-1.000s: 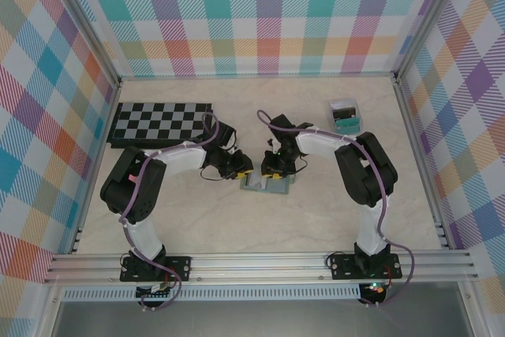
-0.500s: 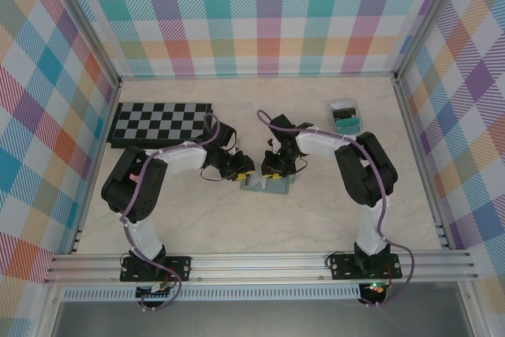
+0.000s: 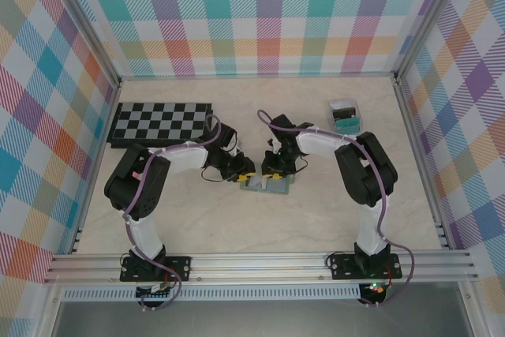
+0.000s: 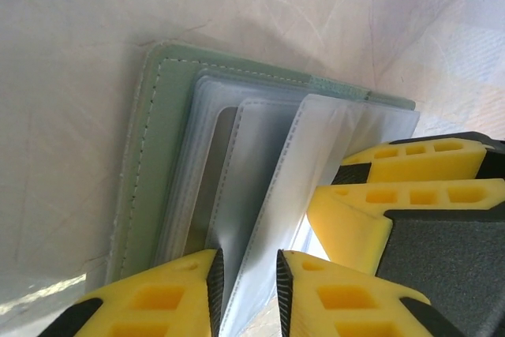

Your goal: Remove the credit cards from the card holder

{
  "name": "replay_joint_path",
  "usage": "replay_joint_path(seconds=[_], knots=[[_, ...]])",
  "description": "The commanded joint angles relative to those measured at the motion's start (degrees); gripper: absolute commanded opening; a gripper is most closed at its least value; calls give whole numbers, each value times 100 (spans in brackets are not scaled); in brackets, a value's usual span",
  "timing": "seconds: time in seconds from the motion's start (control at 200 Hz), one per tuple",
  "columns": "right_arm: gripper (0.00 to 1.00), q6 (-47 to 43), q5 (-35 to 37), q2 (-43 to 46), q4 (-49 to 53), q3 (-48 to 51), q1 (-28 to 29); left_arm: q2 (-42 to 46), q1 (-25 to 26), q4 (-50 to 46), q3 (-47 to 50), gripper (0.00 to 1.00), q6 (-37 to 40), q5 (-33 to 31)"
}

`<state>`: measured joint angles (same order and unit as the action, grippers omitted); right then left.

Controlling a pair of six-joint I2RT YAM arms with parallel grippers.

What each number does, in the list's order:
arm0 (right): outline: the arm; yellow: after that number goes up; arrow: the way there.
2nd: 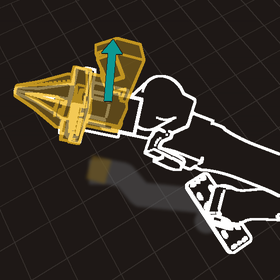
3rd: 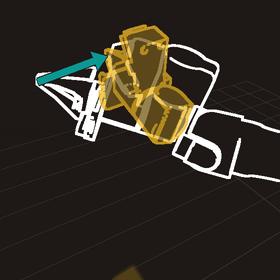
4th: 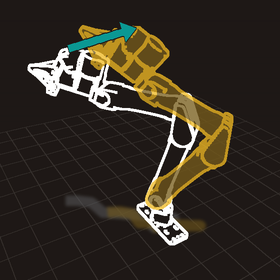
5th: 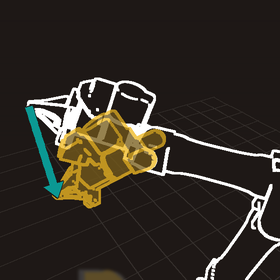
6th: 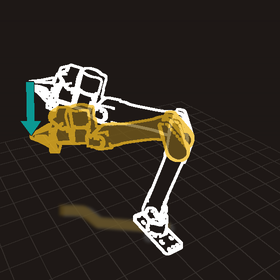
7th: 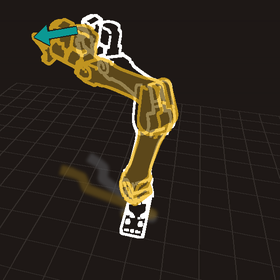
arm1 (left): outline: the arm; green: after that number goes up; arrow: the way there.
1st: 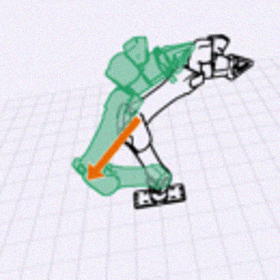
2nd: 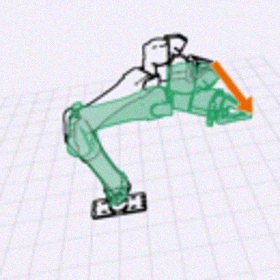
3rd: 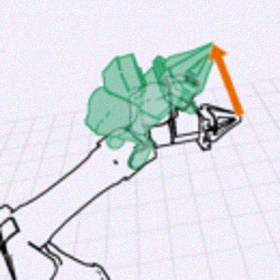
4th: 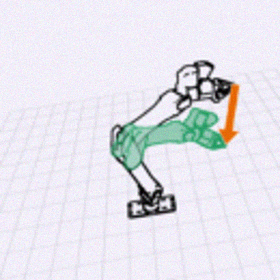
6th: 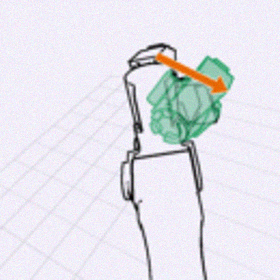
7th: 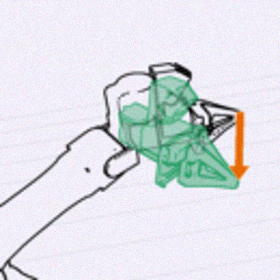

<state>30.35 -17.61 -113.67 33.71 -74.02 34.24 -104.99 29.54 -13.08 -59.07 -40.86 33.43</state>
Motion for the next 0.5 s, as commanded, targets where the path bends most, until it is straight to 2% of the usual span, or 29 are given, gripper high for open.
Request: replay_joint_path(seconds=[0.0,0.26,0.34,0.4,0.495], knots=[[26,-135,234,-384,13,196,39,-84,8,86,-87,25,106,192],[26,-142,103,-304,-42,217,39,-114,15,157,-106,19,118,269],[26,-130,49,-152,-128,260,39,-107,17,123,-101,13,133,203],[26,-111,84,34,-225,333,39,-67,26,79,-90,5,174,110],[28,-75,205,413,-381,485,39,68,26,-49,-70,0,273,-114]])
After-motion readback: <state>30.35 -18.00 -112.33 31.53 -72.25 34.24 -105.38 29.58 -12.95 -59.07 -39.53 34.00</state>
